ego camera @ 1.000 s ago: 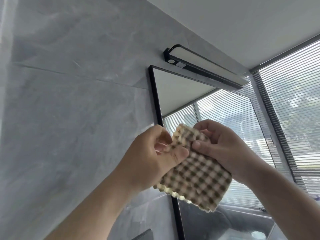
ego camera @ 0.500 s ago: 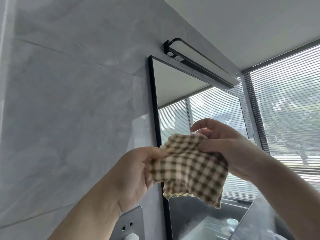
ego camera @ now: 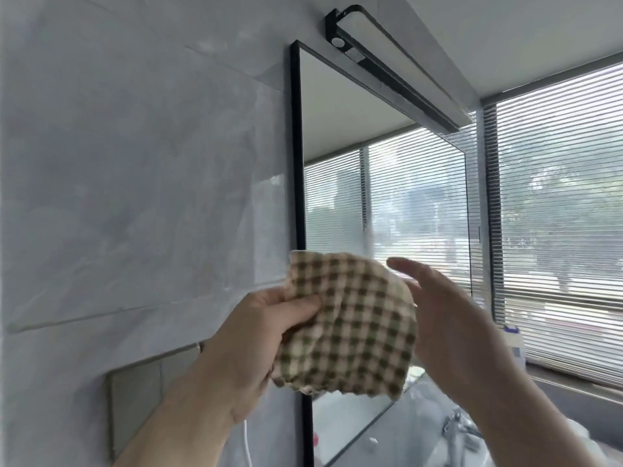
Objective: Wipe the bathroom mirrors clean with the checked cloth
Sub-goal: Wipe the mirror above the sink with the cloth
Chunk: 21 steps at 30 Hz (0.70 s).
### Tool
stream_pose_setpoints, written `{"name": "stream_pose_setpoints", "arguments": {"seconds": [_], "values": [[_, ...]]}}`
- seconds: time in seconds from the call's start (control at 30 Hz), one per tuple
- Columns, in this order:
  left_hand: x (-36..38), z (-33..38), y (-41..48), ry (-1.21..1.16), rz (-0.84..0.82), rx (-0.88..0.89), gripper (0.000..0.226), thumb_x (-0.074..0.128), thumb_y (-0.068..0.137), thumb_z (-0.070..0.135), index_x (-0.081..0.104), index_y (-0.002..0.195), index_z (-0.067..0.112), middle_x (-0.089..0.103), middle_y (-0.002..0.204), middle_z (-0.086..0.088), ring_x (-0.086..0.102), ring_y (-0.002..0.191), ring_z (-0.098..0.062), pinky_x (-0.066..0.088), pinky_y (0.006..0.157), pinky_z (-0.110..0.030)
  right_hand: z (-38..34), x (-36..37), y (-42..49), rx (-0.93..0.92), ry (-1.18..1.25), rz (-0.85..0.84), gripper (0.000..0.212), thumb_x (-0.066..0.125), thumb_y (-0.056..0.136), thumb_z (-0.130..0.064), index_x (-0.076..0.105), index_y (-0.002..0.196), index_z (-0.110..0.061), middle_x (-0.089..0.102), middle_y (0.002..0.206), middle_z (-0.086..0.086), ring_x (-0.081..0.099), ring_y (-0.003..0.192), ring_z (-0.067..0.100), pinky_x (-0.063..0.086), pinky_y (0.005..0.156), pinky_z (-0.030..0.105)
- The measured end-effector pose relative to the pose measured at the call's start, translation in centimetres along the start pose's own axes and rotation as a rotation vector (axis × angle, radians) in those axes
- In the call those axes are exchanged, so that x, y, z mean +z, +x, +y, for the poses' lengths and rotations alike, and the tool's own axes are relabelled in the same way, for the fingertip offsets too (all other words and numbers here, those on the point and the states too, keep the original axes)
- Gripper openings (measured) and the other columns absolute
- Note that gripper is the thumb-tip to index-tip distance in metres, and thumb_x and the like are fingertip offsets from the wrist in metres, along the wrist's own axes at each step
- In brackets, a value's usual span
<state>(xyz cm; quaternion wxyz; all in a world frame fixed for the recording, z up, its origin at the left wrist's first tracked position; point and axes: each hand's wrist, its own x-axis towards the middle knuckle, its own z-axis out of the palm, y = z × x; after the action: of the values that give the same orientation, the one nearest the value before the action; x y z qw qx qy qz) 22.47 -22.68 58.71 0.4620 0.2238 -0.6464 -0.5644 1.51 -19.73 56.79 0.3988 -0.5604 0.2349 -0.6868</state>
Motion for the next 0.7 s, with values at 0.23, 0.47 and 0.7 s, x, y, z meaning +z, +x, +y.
{"name": "stream_pose_setpoints", "arguments": {"seconds": [0.23, 0.47, 0.7], "values": [[-0.3, -2.4, -2.8, -0.118, 0.154, 0.003, 0.030, 0.056, 0.078, 0.026, 0.080, 0.087, 0.010, 0.076, 0.098, -0.016, 0.075, 0.091, -0.030, 0.055, 0.077, -0.040, 5.7, 0.8, -5.5, 0.184, -0.170, 0.021, 0.070, 0.096, 0.037, -0.048, 0.077, 0.087, -0.003, 0.067, 0.079, 0.029, 0.060, 0.065, 0.032, 0.054, 0.058, 0.039], [-2.0, -4.0, -4.7, -0.021, 0.083, -0.018, 0.022, 0.066, 0.076, 0.034, 0.079, 0.080, 0.017, 0.076, 0.093, -0.013, 0.075, 0.081, -0.026, 0.058, 0.058, -0.034, 5.4, 3.3, -6.6, 0.215, -0.009, 0.001, 0.025, 0.068, 0.073, -0.017, 0.077, 0.094, -0.006, 0.069, 0.097, 0.028, 0.063, 0.080, 0.035, 0.051, 0.068, 0.040], [-3.4, -5.2, -5.3, -0.148, -0.023, -0.023, 0.019, 0.066, 0.061, -0.002, 0.077, 0.076, 0.002, 0.073, 0.093, -0.025, 0.073, 0.080, -0.041, 0.060, 0.067, -0.045, 6.6, 3.8, -6.8, 0.213, 0.186, 0.055, 0.039, 0.081, 0.044, -0.018, 0.076, 0.080, -0.006, 0.065, 0.080, 0.022, 0.056, 0.069, 0.029, 0.037, 0.060, 0.033]]}}
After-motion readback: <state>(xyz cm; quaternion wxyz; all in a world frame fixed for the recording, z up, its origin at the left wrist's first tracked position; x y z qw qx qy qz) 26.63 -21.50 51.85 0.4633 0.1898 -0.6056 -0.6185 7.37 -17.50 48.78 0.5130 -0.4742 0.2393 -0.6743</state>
